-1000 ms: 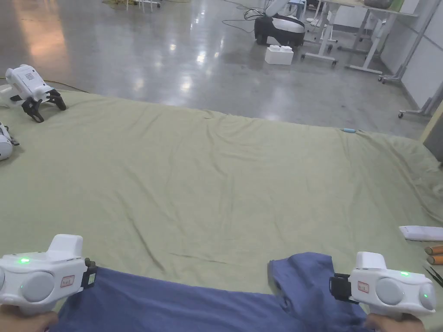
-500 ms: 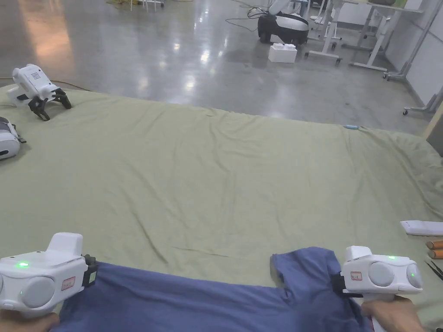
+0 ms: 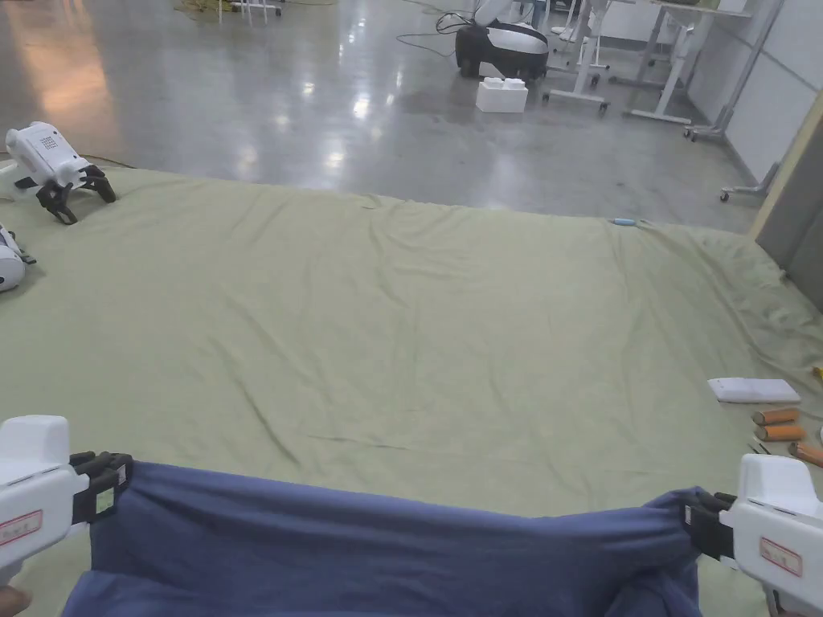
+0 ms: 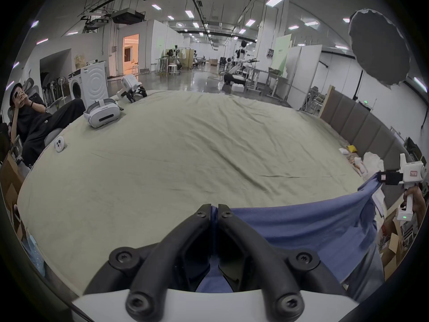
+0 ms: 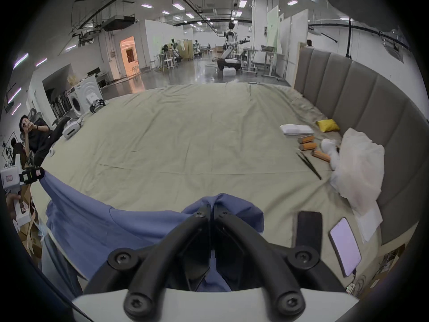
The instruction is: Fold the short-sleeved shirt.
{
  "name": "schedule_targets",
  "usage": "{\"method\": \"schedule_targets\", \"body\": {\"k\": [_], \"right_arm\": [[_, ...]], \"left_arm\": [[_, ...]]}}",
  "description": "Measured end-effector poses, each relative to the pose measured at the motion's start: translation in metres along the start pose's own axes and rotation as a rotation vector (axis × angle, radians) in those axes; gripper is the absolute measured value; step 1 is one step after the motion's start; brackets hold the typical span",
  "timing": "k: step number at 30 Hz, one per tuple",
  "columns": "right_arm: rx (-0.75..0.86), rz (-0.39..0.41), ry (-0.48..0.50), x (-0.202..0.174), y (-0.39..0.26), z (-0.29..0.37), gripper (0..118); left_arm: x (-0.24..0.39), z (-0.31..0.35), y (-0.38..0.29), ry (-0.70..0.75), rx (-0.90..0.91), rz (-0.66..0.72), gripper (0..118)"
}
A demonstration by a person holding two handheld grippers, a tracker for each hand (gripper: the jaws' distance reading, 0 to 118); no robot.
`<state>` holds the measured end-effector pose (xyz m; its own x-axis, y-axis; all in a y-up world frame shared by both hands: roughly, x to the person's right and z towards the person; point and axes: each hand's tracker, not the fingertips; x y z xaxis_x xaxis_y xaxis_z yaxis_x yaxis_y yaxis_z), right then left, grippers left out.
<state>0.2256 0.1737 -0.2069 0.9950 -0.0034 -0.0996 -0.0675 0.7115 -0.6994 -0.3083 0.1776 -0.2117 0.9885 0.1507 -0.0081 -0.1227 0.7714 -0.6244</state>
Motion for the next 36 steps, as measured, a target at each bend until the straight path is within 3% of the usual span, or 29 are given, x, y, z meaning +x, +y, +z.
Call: {"method": "schedule_targets", "body": {"k": [8, 17, 26, 27, 30, 31, 33, 36], "right_arm": [[-0.085, 0.024, -0.013, -0.014, -0.066, 0.054, 0], [-0.269, 0.023, -0.051, -0.022, -0.147, 0.032, 0], [-0.292, -0.012, -0.071, -0.028, -0.158, 0.009, 3], [-0.290, -0.008, -0.077, -0.030, -0.154, 0.014, 8], [-0.214, 0.024, -0.135, -0.039, -0.132, 0.038, 70], [-0.146, 0.037, -0.142, -0.043, -0.122, 0.045, 79], [-0.023, 0.054, -0.165, -0.054, -0.099, 0.055, 79], [0.208, 0.055, -0.129, -0.072, -0.071, 0.054, 79]], "left_arm": [[-0.005, 0.043, -0.041, -0.019, -0.027, 0.022, 1], [-0.003, 0.022, -0.111, 0.039, -0.233, -0.023, 1], [-0.013, -0.008, -0.139, 0.095, -0.297, -0.027, 7], [-0.014, -0.006, -0.134, 0.095, -0.294, -0.020, 10], [-0.014, 0.004, -0.115, 0.120, -0.209, -0.025, 41], [-0.013, 0.007, -0.106, 0.133, -0.167, -0.033, 58], [-0.004, 0.015, -0.085, 0.141, -0.068, -0.035, 71], [0.018, 0.017, -0.054, 0.126, 0.060, -0.053, 71]]}}
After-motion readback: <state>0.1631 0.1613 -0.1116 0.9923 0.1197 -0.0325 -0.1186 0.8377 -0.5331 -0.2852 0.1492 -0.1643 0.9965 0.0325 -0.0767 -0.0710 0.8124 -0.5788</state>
